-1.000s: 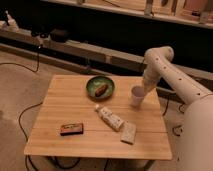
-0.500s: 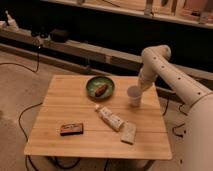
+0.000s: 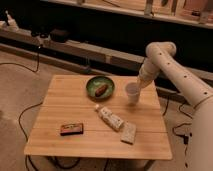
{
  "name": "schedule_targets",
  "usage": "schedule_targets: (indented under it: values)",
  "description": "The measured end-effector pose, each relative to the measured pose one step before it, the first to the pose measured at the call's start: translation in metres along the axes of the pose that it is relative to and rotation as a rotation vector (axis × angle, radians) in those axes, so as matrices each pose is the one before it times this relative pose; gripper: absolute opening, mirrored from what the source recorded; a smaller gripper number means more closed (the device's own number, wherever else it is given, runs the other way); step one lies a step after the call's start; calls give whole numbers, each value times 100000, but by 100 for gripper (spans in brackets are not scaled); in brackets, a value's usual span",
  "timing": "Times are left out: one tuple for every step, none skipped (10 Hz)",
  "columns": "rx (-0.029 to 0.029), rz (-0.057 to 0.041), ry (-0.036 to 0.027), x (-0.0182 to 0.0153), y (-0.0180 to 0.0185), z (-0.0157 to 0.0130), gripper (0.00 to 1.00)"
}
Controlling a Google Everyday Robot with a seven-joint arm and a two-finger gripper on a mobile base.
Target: Place the ceramic cup in the ceramic bowl
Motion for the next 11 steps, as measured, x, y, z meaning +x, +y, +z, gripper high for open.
schedule_targets:
  values:
    - [2091,465,3193,864,-249,-1637,0]
    - [3183,424,5882,2040,-968,-2702,0]
    - [2440,208,3075,1365,-904,-1196,0]
    - [4410,362,2747,1774,-1597,-713,0]
    - [4662,125,1302,1368,-1815,-17,0]
    - [6502,-767,1050,1496,-2826,250,0]
    - [5323,-1670,243,869,-2509,468,0]
    - [4264,-1893,-228,556,-2145,694,0]
    - [1957,-1714,-531,319,-1299,1064,0]
    - [-823,-1410,-1405,72,-184,2189,0]
    - [-1360,-586,-743,6,449,1435,0]
